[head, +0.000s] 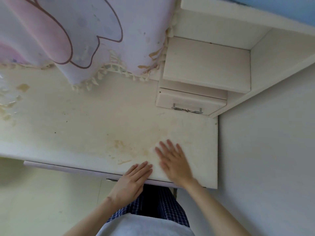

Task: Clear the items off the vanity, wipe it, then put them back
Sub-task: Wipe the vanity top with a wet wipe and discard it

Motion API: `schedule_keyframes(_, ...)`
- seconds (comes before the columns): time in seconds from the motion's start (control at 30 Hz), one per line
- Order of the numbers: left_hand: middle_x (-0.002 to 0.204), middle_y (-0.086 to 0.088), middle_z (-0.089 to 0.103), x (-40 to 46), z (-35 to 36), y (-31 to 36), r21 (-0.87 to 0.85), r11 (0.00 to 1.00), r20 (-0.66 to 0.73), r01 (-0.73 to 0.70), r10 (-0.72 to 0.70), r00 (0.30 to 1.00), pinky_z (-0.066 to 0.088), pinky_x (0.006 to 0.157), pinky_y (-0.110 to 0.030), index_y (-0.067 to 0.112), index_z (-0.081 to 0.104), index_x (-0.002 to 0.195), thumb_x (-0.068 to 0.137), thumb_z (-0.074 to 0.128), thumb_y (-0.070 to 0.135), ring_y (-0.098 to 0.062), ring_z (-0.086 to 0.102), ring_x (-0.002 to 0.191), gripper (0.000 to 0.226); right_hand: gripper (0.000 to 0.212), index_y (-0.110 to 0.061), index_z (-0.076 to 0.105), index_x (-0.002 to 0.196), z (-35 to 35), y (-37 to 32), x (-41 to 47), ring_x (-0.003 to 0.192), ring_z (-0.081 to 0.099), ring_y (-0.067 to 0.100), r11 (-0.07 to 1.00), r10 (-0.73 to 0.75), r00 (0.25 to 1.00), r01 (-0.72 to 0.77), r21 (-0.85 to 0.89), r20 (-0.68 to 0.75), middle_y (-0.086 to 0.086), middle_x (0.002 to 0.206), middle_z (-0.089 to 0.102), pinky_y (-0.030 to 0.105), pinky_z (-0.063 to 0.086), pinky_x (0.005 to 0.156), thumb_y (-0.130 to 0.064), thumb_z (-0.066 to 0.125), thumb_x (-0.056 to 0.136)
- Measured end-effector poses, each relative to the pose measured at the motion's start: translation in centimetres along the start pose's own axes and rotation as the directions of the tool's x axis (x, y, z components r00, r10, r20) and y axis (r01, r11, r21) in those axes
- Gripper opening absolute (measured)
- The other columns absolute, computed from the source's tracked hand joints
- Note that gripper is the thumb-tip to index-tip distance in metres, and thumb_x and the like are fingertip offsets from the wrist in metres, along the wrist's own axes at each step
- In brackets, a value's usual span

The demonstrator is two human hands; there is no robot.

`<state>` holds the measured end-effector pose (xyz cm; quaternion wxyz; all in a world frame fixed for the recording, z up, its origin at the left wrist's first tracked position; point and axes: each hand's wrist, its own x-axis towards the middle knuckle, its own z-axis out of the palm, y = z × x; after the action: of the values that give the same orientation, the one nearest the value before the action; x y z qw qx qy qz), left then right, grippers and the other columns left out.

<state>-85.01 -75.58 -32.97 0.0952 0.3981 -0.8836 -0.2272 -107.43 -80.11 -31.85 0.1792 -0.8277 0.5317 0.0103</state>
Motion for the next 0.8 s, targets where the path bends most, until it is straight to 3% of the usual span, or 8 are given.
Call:
schedule_keyframes(0.1, 0.145, -0.004, 0.037, 0.2, -0.3, 0.0, 0.010, 1.000, -0.004, -0.011, 0.011, 1.000, 0.018, 0.113, -0.033, 0.011, 0.046, 0.133, 0.086, 0.042, 0.017, -0.018, 0.026, 0.137, 0.048, 0.055, -0.026, 0.028, 0.145, -0.7, -2.2, 4.7, 0.143, 0.014, 0.020, 0.992, -0.122, 0.991, 0.121, 0.023, 0.057, -0.002, 0.153, 0.026, 0.039, 0.004, 0.114, -0.043, 0.003, 0.099)
schedule_keyframes(0.27, 0.143, -0.004, 0.042, 0.1, -0.5, -0.3, 0.038, 0.999, 0.020, -0.025, 0.025, 1.000, 0.019, 0.112, -0.035, 0.011, 0.049, 0.132, 0.086, 0.041, 0.017, -0.019, 0.027, 0.137, 0.047, 0.071, -0.024, 0.025, 0.146, -3.7, 3.3, 8.9, 0.144, 0.011, 0.018, 0.994, -0.109, 0.992, 0.111, -0.016, 0.067, -0.001, 0.155, 0.022, 0.032, -0.003, 0.113, -0.051, -0.010, 0.091)
schedule_keyframes(0.37, 0.139, -0.004, 0.049, 0.1, -0.7, 0.1, 0.020, 1.000, -0.006, -0.017, 0.017, 1.000, 0.026, 0.110, -0.035, 0.011, 0.053, 0.129, 0.085, 0.042, 0.017, -0.019, 0.032, 0.134, 0.045, 0.062, -0.018, 0.024, 0.147, -4.8, 6.8, 7.6, 0.142, 0.018, 0.023, 0.979, -0.164, 0.983, 0.172, -0.106, 0.087, 0.005, 0.153, 0.027, 0.037, 0.011, 0.113, -0.046, -0.001, 0.098)
schedule_keyframes(0.47, 0.134, -0.006, 0.054, -0.2, -1.9, 0.3, 0.018, 0.990, -0.123, 0.137, -0.134, 0.983, 0.024, 0.110, -0.038, 0.011, 0.051, 0.129, 0.085, 0.044, 0.017, -0.021, 0.041, 0.128, 0.045, 0.054, -0.021, 0.015, 0.149, -4.3, 8.0, 5.3, 0.145, 0.006, 0.022, 0.943, -0.263, 0.950, 0.290, -0.162, 0.169, 0.004, 0.156, 0.017, 0.038, 0.007, 0.115, -0.044, 0.011, 0.100)
schedule_keyframes(0.53, 0.135, -0.009, 0.051, -0.8, -3.0, 0.0, 0.019, 0.934, -0.240, 0.358, -0.343, 0.908, 0.018, 0.113, -0.037, 0.008, 0.046, 0.132, 0.086, 0.041, 0.017, -0.026, 0.042, 0.128, 0.047, 0.054, -0.022, 0.013, 0.149, -3.4, 7.0, 4.1, 0.145, 0.002, 0.023, 0.896, -0.377, 0.903, 0.412, -0.165, 0.207, 0.004, 0.157, 0.015, 0.040, 0.006, 0.115, -0.043, 0.015, 0.100)
schedule_keyframes(0.63, 0.145, -0.012, 0.035, -2.6, -3.8, -0.6, -0.017, 0.717, -0.311, 0.696, -0.666, 0.678, 0.010, 0.114, -0.038, 0.003, 0.031, 0.139, 0.093, 0.029, 0.026, -0.028, 0.028, 0.137, 0.052, 0.053, -0.024, 0.016, 0.149, -1.2, 2.9, 2.8, 0.145, 0.003, 0.023, 0.820, -0.522, 0.821, 0.558, -0.130, 0.231, 0.001, 0.155, 0.020, 0.041, 0.007, 0.114, -0.042, 0.013, 0.100)
schedule_keyframes(0.73, 0.148, -0.015, 0.026, -3.8, -2.8, -1.0, -0.039, 0.513, -0.285, 0.858, -0.828, 0.482, 0.003, 0.114, -0.038, -0.005, 0.026, 0.140, 0.098, 0.012, 0.036, -0.022, 0.003, 0.143, 0.060, 0.051, -0.026, 0.025, 0.147, 0.7, -3.0, 4.3, 0.144, 0.011, 0.022, 0.750, -0.625, 0.739, 0.658, -0.066, 0.252, -0.001, 0.153, 0.024, 0.041, 0.010, 0.113, -0.043, 0.013, 0.101)
schedule_keyframes(0.8, 0.149, -0.015, 0.024, -4.3, -1.9, -1.1, -0.048, 0.448, -0.256, 0.893, -0.869, 0.422, 0.004, 0.115, -0.041, -0.003, 0.026, 0.140, 0.098, 0.005, 0.041, -0.022, 0.004, 0.142, 0.065, 0.051, -0.027, 0.027, 0.146, 1.2, -6.9, 7.3, 0.144, 0.013, 0.021, 0.717, -0.662, 0.700, 0.695, -0.042, 0.268, -0.001, 0.154, 0.024, 0.041, 0.006, 0.115, -0.043, 0.014, 0.100)
